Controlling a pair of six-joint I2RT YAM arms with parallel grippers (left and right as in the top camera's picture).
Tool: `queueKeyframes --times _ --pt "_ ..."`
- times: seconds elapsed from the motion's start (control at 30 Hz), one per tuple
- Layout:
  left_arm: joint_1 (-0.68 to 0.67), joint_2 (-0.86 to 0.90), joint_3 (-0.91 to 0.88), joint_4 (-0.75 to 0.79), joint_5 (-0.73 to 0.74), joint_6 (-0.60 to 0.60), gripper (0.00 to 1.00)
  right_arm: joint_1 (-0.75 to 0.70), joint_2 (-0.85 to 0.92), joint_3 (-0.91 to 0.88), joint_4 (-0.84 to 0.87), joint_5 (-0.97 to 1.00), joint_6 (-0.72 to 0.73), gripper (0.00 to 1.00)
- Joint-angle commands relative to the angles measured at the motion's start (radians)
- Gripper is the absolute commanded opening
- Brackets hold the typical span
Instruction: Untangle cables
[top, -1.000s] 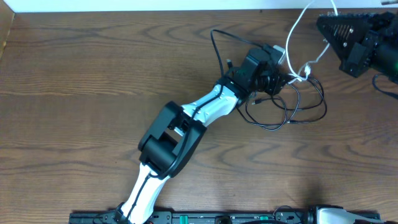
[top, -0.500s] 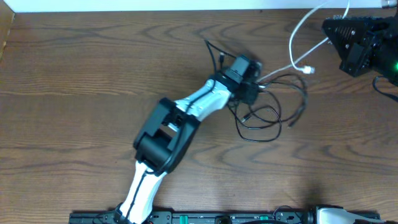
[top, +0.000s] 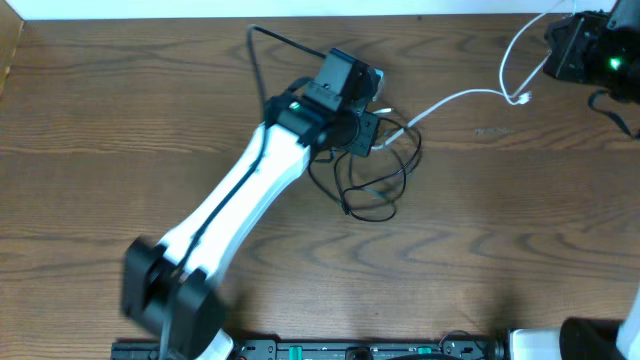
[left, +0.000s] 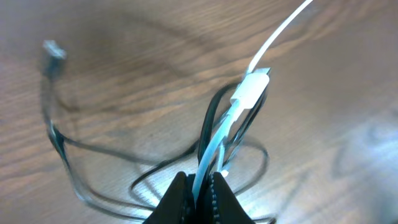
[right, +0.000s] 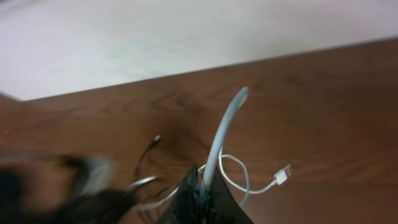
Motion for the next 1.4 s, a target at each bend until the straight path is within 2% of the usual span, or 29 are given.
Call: queueKeyframes --times 0.0,0.17,0.27,0.37,0.53,0.83,1.07,1.23,1.37 --pt "0.010 -0.089 0.000 -0.032 -0.006 0.087 0.08 -0.042 0.043 0.005 -0.003 0.078 0.023 0.01" --pt "0.038 -0.197 0.000 -0.075 -0.020 0.097 0.08 -0.108 0.107 0.005 -0.013 0.077 0.022 0.01" --pt "0.061 -0.225 0.000 -0.110 -0.069 0.097 0.08 -0.142 0.116 0.005 0.003 -0.007 -0.027 0.01" --pt "0.077 -0.226 0.000 -0.138 -0.082 0.097 0.30 -0.174 0.108 0.008 0.057 -0.147 -0.094 0.01" --pt "0.083 -0.224 0.000 -0.160 -0.082 0.097 0.43 -0.197 0.074 0.009 0.206 -0.278 -0.121 0.01" --pt "0.083 -0.224 0.000 -0.169 -0.082 0.097 0.43 -0.196 0.018 0.009 0.466 -0.279 -0.096 0.01" --pt "0.083 -0.224 0.000 -0.180 -0.081 0.097 0.43 -0.197 -0.061 0.009 0.747 -0.270 0.046 0.01" --pt "0.083 -0.217 0.000 -0.181 -0.011 0.097 0.44 -0.196 -0.117 0.009 0.773 -0.184 0.160 0.01" --pt "0.082 -0.187 -0.002 -0.182 0.015 0.092 0.46 -0.196 -0.136 0.009 0.811 -0.150 0.177 0.01"
